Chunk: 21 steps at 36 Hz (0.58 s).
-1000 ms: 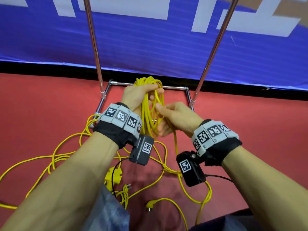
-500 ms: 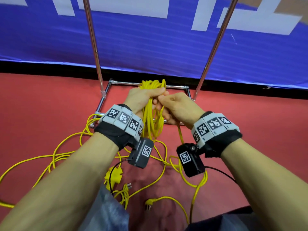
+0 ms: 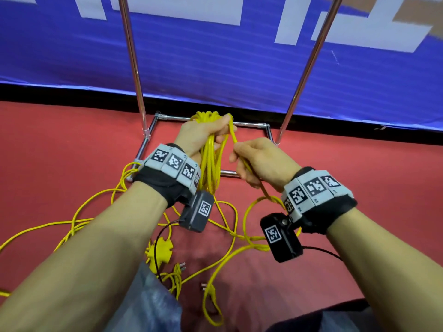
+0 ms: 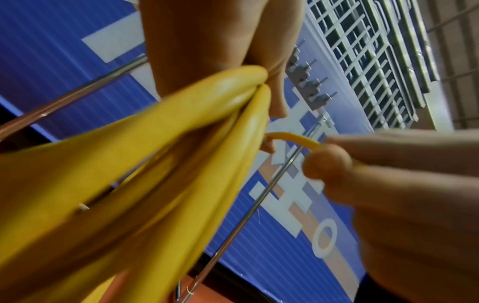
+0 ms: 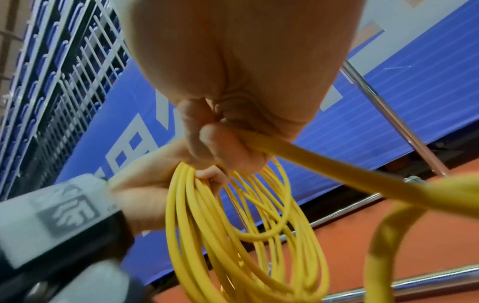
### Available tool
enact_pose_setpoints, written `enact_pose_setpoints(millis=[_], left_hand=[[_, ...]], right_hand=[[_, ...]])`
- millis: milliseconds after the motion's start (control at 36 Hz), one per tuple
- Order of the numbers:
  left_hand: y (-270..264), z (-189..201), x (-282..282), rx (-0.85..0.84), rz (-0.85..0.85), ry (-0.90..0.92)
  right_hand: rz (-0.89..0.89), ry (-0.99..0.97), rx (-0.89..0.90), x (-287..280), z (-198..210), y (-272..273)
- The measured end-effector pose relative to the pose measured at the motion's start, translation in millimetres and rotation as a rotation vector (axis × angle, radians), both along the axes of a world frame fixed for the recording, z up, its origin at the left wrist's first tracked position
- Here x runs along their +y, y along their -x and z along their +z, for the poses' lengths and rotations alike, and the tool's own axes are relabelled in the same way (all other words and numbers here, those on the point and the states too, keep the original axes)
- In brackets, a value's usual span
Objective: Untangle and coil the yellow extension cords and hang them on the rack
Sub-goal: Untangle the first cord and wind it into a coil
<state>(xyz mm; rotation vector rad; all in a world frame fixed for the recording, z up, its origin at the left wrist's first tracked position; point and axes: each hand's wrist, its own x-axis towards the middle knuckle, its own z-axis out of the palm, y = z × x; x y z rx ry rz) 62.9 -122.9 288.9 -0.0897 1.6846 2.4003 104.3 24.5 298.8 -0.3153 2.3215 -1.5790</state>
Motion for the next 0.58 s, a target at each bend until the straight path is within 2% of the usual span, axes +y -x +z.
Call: enact_pose_setpoints(millis=[111, 194, 278, 417, 583], left_hand=[[-7.1, 0.5, 6.2, 0.021, -0.09, 0.025], [-7.6, 4.0, 5.6, -0.011, -0.021, 0.031], [-3.0, 6.4, 1.2, -0.064, 0.072, 0.047], [8.3, 9.1, -12.7, -0.118, 0.134, -0.048], [1.8, 10.5, -4.6, -0.041, 0.079, 0.019]], right_hand=[[0.014, 0.042, 0.01, -3.3, 5.8, 7.8], [0.047, 0.09, -0.015, -5.1, 5.3, 8.2], [0.048, 0.098, -0.124, -0.1, -0.4, 4.2], [0.097, 0.088, -0.275, 13.8, -13.9, -4.3], [0.164, 0.022, -0.222, 8.3, -8.0, -12.7]])
